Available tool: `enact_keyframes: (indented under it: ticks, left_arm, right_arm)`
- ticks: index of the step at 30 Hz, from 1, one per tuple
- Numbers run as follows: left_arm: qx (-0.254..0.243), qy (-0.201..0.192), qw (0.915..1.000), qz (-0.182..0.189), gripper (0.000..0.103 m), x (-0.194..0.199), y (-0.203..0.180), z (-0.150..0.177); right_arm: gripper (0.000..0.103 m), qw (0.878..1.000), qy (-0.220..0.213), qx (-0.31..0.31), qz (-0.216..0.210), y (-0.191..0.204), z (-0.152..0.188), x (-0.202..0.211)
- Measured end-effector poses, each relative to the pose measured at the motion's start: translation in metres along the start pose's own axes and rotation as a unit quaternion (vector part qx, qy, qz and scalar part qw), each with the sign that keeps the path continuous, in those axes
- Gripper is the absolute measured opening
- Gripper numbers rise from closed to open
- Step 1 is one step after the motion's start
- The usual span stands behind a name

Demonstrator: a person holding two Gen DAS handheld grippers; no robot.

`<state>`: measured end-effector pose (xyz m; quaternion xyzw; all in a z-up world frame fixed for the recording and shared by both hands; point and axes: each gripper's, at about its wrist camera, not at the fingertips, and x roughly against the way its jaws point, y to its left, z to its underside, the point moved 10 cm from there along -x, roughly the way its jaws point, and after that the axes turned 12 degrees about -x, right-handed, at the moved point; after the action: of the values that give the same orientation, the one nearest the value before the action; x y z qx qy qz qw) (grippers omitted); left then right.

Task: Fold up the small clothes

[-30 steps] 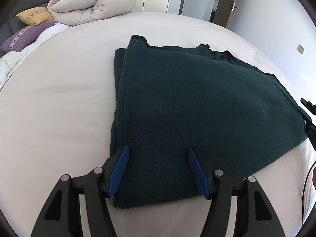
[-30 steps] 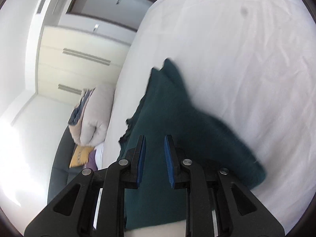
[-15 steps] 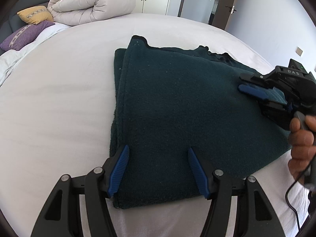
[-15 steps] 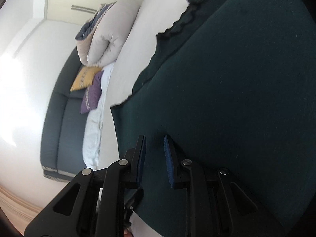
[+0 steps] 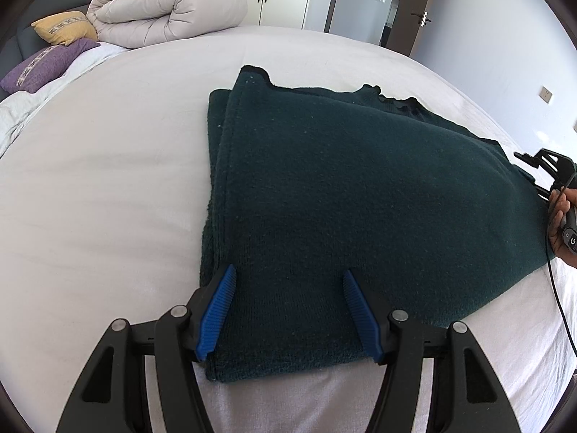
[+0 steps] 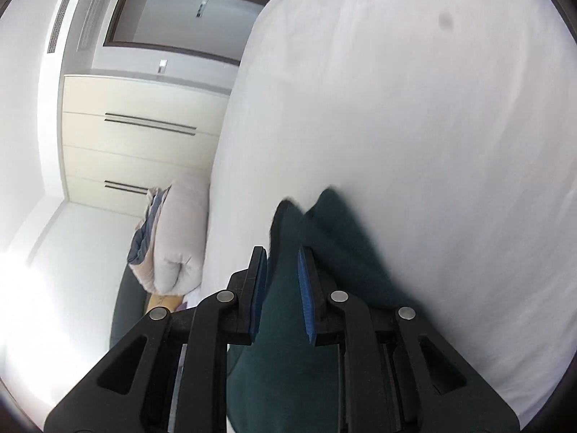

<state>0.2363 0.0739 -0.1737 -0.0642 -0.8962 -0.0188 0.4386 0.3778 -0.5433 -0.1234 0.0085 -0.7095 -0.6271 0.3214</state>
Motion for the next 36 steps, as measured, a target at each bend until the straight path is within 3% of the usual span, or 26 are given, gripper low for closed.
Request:
enact_keyframes:
  ticks: [3, 5, 7, 10, 13, 15, 16, 19, 25, 29, 32, 34, 35, 36]
  left_arm:
    - [0.0, 0.0, 1.0, 0.0, 0.065, -0.001, -0.001, 0.0]
    - [-0.001, 0.0, 1.0, -0.002, 0.065, 0.0, -0.001, 0.0]
    - [-0.002, 0.001, 1.0, -0.002, 0.065, -0.001, -0.001, -0.002]
    - [-0.003, 0.002, 1.0, -0.005, 0.065, -0.001, -0.001, -0.002]
    - [-0.005, 0.003, 1.0, -0.007, 0.065, 0.0, -0.002, -0.001]
    - [-0.005, 0.003, 1.0, -0.007, 0.065, 0.001, -0.002, -0.001]
    - [-0.005, 0.003, 1.0, -0.007, 0.065, 0.001, -0.002, -0.002]
    - [-0.004, 0.001, 1.0, -0.005, 0.065, 0.0, -0.002, -0.002]
    - [-0.002, -0.002, 1.0, -0.001, 0.065, 0.0, 0.0, -0.002]
    - [0.002, -0.008, 1.0, 0.004, 0.064, 0.004, 0.0, -0.003]
    - [0.029, -0.023, 0.9987, 0.033, 0.064, 0.016, 0.003, -0.003]
    - [0.075, -0.036, 0.995, 0.055, 0.064, 0.03, 0.015, 0.0]
    - [0.101, -0.037, 0.9928, 0.053, 0.072, 0.036, 0.023, 0.002]
    - [0.128, -0.039, 0.9897, 0.053, 0.078, 0.042, 0.033, 0.005]
  right_arm:
    - [0.019, 0.997, -0.056, -0.045, 0.01, -0.021, -0.023, 0.037]
    - [0.019, 0.998, -0.058, -0.032, -0.014, -0.014, -0.008, 0.055]
    - [0.019, 0.999, -0.017, 0.002, -0.039, 0.003, 0.033, 0.058]
    - [0.019, 0.991, 0.102, 0.071, -0.053, 0.022, 0.135, 0.036]
    - [0.019, 0.966, 0.213, 0.147, -0.01, 0.013, 0.243, -0.008]
    - [0.019, 0.95, 0.26, 0.169, 0.036, -0.011, 0.282, -0.029]
    - [0.018, 0.95, 0.259, 0.167, 0.049, -0.024, 0.288, -0.034]
    - [0.018, 0.963, 0.228, 0.141, 0.035, -0.023, 0.262, -0.025]
    - [0.018, 0.993, 0.077, 0.085, 0.041, -0.041, 0.147, 0.044]
    - [0.019, 0.998, 0.023, 0.042, 0.031, -0.053, 0.102, 0.097]
    - [0.019, 0.998, 0.021, 0.051, 0.029, -0.052, 0.105, 0.114]
    - [0.02, 0.997, 0.038, 0.066, 0.026, -0.053, 0.116, 0.129]
    - [0.028, 0.996, 0.047, 0.075, 0.028, -0.05, 0.126, 0.123]
    - [0.048, 0.994, 0.055, 0.084, 0.031, -0.048, 0.135, 0.119]
